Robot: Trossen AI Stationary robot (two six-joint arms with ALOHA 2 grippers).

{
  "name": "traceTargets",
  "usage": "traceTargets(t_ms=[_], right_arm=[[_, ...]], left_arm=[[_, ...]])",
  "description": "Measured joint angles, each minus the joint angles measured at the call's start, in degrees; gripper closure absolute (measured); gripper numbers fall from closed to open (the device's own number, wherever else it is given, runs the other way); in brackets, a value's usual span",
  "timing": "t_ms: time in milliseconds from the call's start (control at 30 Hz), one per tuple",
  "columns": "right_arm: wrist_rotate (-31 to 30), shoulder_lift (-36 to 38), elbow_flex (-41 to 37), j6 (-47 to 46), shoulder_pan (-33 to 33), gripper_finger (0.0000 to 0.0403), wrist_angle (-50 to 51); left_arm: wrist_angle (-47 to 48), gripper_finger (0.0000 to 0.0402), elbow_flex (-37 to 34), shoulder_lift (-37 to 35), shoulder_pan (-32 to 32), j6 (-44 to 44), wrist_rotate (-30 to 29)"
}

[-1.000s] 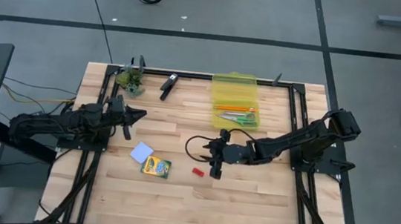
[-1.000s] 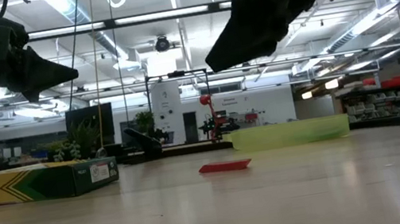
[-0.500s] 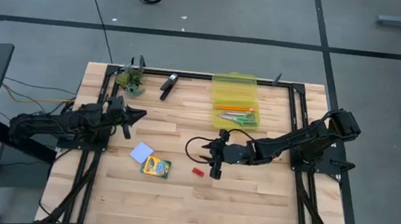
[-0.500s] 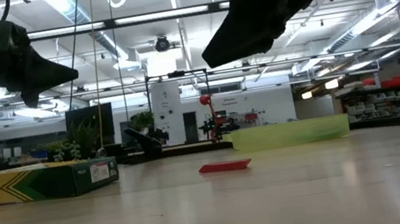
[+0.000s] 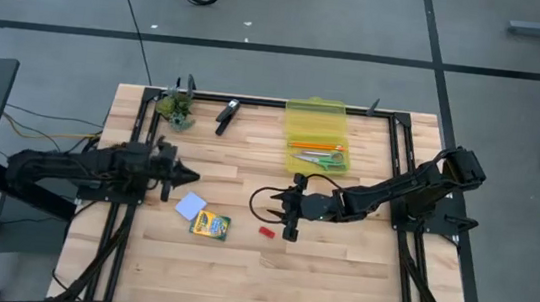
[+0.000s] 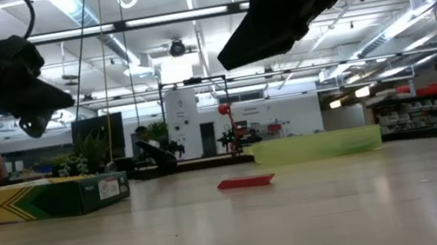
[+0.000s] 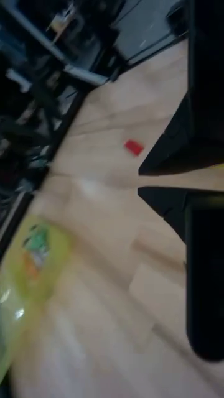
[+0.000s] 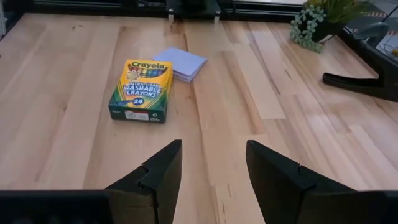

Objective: Pack school essentials
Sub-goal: Put the crayon box into the yellow supply box

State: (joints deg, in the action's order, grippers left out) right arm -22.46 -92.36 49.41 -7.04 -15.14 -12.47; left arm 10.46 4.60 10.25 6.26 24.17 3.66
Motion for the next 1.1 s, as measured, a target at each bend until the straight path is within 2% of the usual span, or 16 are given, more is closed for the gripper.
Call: traceTargets(t_ms=[100, 400, 700, 833, 1100], right_arm=[[0.0, 0.0, 0.0, 0.0, 0.0, 0.0218, 0.0], [0.0, 0.0, 0.0, 1.1, 0.1, 0.0218, -0.2], [0.0, 0.0, 0.0, 1.3, 1.3, 0.0218, -0.2], [0.0, 0.0, 0.0, 1.5, 1.7, 0.0218, -0.2], [0.2, 0.0, 0.0, 1.5, 2.3, 0.0218, -0.2]], left_arm=[[0.0, 0.0312, 0.0, 3.0, -1.7, 1.1, 2.1], [-1.8, 0.0196, 0.0, 11.0, -10.0, 2.0, 2.1], [-9.3, 0.0101, 0.0, 16.3, -18.4, 2.3, 2.0], [-10.0, 0.0076, 0.9, 18.7, -21.3, 3.4, -1.3], [-5.4, 0.0072, 8.9, 26.8, -27.1, 0.4, -12.3]])
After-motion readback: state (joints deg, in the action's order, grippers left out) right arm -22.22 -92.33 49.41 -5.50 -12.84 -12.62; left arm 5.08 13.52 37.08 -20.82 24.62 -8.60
